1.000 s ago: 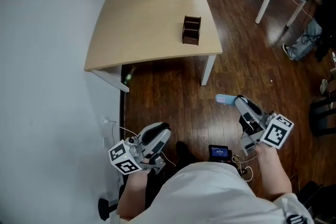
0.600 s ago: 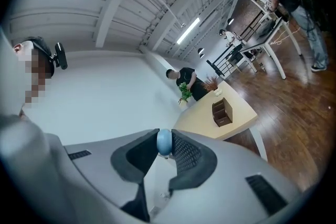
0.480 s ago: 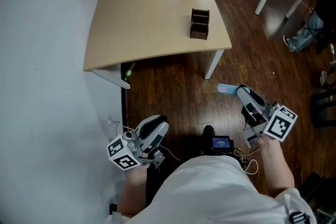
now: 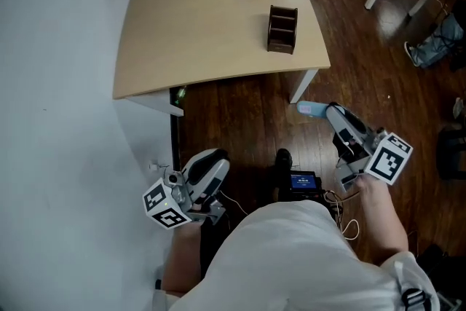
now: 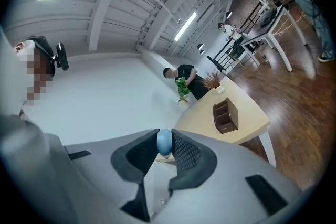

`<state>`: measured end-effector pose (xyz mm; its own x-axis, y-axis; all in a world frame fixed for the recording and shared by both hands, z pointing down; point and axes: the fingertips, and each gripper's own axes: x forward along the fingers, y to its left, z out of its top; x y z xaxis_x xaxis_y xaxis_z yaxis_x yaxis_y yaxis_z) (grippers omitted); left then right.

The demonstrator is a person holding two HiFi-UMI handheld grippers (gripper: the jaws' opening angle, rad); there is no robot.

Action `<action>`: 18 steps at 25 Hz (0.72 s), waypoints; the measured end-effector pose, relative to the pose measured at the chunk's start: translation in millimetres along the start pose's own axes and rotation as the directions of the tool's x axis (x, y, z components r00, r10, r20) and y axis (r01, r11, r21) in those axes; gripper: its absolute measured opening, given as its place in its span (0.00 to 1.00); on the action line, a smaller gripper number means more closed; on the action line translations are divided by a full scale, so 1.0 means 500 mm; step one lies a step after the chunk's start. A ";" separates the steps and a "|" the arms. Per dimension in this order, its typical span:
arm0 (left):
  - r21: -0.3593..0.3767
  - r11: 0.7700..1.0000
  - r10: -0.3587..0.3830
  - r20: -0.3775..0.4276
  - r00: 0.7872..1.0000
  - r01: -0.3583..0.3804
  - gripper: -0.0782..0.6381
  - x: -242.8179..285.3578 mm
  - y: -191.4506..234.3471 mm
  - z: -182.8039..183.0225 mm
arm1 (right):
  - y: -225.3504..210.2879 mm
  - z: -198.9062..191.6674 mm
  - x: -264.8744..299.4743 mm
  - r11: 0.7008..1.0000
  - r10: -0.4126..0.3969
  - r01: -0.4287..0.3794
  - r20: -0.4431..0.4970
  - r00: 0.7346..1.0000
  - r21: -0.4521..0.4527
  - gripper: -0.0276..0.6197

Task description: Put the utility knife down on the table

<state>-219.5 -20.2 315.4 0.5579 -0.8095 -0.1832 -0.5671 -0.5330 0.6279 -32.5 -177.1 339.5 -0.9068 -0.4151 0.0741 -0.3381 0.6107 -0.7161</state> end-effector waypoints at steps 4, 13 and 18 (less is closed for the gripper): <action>-0.002 1.000 0.007 -0.001 1.000 -0.007 0.20 0.080 0.045 0.025 | -0.062 0.055 0.045 1.000 -0.002 0.002 -0.015 1.000 0.006 0.15; 0.062 0.998 0.006 0.010 1.000 -0.007 0.20 0.225 0.107 0.096 | -0.123 0.178 0.141 0.996 0.091 -0.091 -0.025 0.996 -0.020 0.15; -0.007 1.000 -0.003 -0.033 0.999 0.003 0.20 0.253 0.134 0.068 | -0.173 0.159 0.118 1.000 0.001 0.001 -0.043 0.999 0.030 0.15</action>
<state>-207.6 -166.6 308.8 0.5793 -0.7992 -0.1605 -0.5611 -0.5337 0.6327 -36.9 -308.1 350.7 -0.9169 -0.3856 0.1032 -0.3309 0.5895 -0.7368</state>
